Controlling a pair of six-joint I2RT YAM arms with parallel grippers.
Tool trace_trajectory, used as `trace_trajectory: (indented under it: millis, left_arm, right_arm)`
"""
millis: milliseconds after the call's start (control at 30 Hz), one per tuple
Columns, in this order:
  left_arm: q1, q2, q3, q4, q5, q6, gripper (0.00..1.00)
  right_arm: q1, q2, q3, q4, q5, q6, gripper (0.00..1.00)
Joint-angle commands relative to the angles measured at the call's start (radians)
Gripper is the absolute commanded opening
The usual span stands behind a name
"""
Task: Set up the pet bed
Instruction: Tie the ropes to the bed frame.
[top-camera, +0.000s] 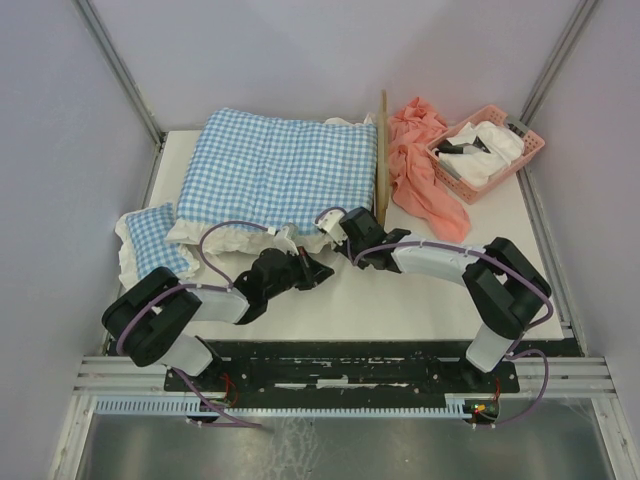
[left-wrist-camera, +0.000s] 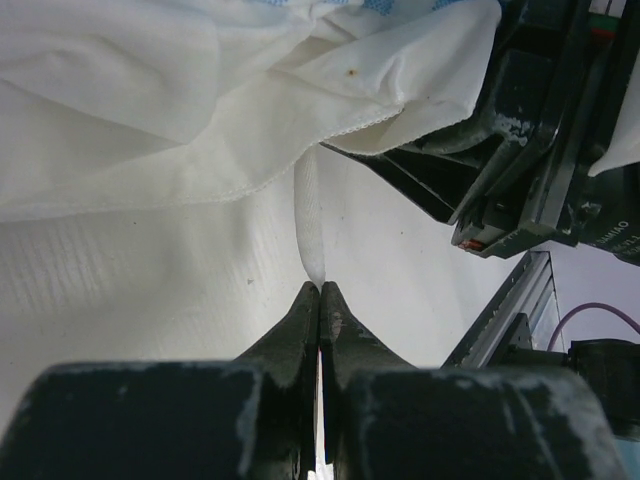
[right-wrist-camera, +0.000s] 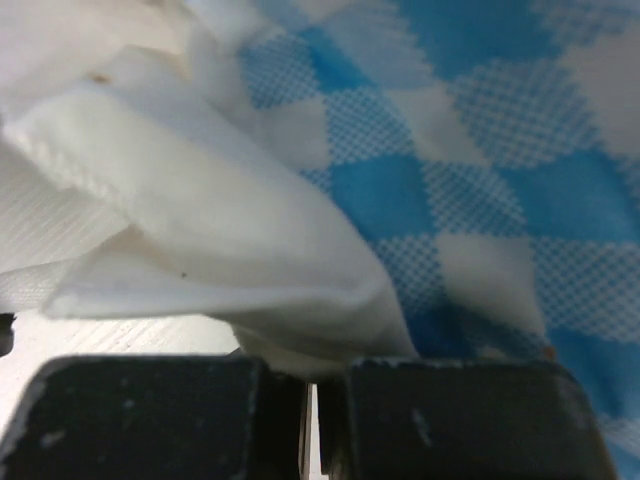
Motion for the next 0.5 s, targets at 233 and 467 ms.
trace_trajectory:
  millis: [233,467]
  left_arm:
    - [-0.006,-0.004,0.0,0.074,0.012,0.002,0.03]
    - [-0.007,-0.051,-0.026,0.073,0.005,-0.007,0.03]
  right_arm:
    - [-0.001,-0.038,-0.025,0.131,0.145,0.219,0.02]
    - [0.006,-0.016,0.014,0.127,0.156,0.321,0.02]
